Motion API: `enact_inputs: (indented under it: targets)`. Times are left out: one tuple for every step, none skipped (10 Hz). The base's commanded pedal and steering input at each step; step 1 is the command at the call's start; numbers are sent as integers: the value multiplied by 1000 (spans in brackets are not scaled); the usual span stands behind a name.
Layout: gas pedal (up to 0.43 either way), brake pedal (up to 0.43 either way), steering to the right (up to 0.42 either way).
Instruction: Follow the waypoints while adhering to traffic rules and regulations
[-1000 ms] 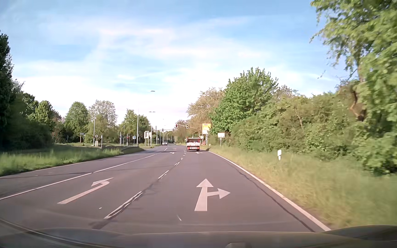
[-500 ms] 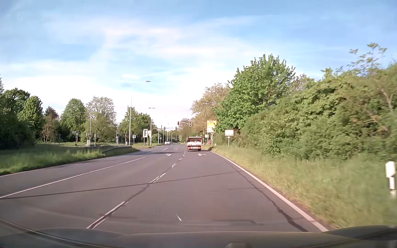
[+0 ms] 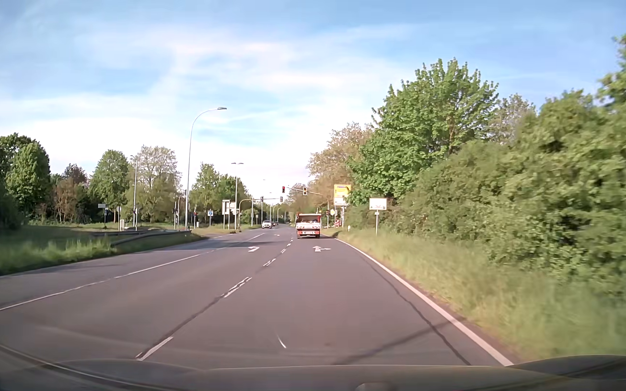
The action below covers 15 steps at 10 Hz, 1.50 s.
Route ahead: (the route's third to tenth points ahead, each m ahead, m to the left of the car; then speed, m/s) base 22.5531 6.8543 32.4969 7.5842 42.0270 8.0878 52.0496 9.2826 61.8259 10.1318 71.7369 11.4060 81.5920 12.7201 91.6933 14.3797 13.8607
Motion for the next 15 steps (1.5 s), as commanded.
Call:
enact_inputs:
  targets:
    - [0, 274, -16]
    - [0, 280, -16]
    - [0, 280, -16]
    - [0, 287, -16]
    - [0, 287, -16]
    - [0, 287, -17]
    - [0, 293, -18]
    - [0, 299, -18]
    - [0, 299, -18]
    - [0, 305, -18]
    - [0, 305, -18]
    - [0, 305, -18]
    - [0, 305, -18]
    - [0, 311, -18]
    - [0, 311, -18]
